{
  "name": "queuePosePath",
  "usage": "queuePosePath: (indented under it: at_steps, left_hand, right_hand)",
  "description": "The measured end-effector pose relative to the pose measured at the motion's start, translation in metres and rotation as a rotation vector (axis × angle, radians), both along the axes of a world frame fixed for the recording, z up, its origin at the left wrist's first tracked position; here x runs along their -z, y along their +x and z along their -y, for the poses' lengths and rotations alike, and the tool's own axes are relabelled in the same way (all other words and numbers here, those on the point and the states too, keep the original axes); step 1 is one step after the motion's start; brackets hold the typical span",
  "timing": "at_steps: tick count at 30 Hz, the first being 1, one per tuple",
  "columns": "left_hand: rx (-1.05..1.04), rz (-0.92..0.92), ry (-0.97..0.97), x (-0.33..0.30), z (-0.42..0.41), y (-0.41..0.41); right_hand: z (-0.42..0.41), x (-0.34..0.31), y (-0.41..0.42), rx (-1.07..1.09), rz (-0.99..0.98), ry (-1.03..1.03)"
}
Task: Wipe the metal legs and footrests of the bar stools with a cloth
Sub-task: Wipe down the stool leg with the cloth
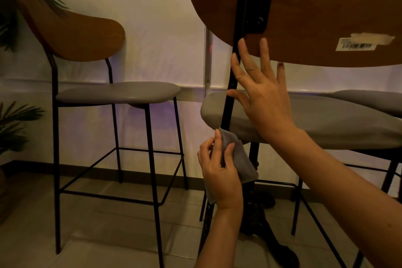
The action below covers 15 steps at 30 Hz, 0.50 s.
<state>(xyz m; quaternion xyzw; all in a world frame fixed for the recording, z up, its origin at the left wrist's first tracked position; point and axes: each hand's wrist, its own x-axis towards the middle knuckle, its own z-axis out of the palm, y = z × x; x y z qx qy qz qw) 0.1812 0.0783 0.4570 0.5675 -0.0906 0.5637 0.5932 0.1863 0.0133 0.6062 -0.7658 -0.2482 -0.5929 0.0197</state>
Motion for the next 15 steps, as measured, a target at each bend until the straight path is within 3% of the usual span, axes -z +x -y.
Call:
queuePosePath:
  at_steps: [9, 15]
  left_hand:
    - [-0.027, 0.059, 0.077, -0.048, -0.003, 0.008]
    - [-0.04, 0.059, 0.081, -0.027, -0.004, 0.007]
  right_hand:
    - [-0.001, 0.0, -0.002, 0.005, -0.014, 0.004]
    - [-0.002, 0.0, -0.004, 0.004, -0.009, 0.014]
